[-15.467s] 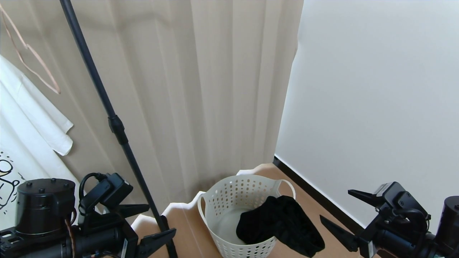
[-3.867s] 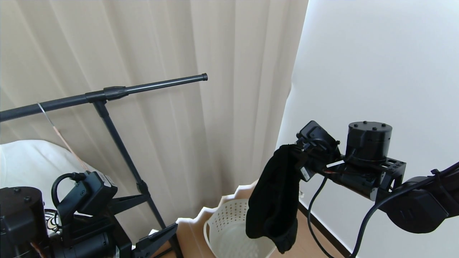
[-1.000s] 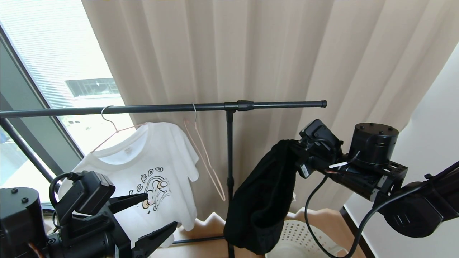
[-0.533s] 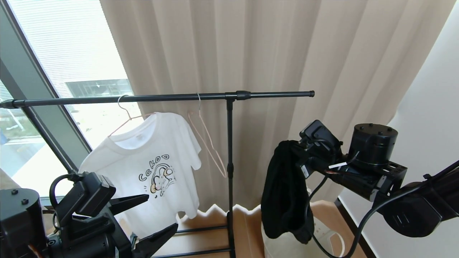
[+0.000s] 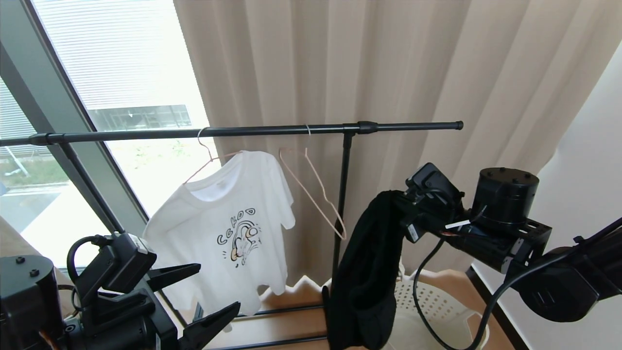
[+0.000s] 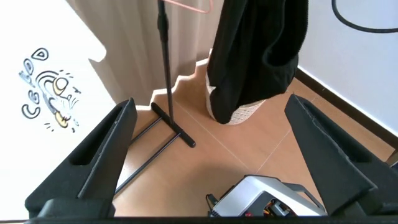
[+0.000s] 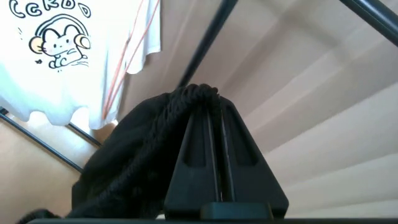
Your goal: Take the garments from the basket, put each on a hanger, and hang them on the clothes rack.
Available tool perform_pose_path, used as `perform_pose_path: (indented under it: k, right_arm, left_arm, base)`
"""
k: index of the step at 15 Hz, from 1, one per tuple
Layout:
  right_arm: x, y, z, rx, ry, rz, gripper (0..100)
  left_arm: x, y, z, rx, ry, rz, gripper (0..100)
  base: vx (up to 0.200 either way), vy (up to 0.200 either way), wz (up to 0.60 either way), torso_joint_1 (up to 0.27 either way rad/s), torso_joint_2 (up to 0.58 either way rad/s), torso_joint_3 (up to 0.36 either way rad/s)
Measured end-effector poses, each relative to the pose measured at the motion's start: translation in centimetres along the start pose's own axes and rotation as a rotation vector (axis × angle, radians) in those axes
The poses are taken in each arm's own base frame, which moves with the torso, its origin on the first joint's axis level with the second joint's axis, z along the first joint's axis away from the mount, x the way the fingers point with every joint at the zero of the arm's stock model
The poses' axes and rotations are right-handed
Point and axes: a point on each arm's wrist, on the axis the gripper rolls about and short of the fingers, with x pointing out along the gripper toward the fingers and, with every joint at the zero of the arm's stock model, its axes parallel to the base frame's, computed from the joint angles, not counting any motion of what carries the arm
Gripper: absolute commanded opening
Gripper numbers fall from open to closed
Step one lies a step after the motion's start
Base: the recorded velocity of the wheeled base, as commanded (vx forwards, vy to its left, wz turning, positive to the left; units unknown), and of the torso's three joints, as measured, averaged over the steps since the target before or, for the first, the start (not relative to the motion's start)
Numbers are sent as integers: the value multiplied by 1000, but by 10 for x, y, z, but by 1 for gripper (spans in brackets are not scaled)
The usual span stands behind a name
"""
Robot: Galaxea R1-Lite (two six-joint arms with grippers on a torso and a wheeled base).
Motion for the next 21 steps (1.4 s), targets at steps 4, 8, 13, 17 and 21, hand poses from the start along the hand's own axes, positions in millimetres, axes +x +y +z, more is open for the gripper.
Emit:
perform_pose_path:
  k: [4, 8, 13, 17, 21]
  right_arm:
    - [0, -4, -2, 3, 5, -12, 0]
    - [0, -4, -1, 4, 0, -11, 0]
    - [-8, -3, 2, -25, -122, -6, 0]
    - [-22, 15, -2, 2, 199, 32, 0]
    - [-42, 27, 57, 228, 401, 91, 0]
  left_arm:
    - [0, 0, 0, 1, -2, 0, 100]
    - [0, -1, -1, 1, 2, -3, 100]
    - [4, -3, 1, 3, 2, -32, 100]
    - [16, -7, 9, -118, 3, -61, 100]
    - [29, -8, 10, -168, 32, -75, 100]
  base:
    - [0, 0, 0, 0, 0, 0]
    - [0, 0, 0, 0, 0, 0]
    - [0, 0, 0, 0, 0, 0]
    - [0, 0, 0, 0, 0, 0]
    - [0, 0, 0, 0, 0, 0]
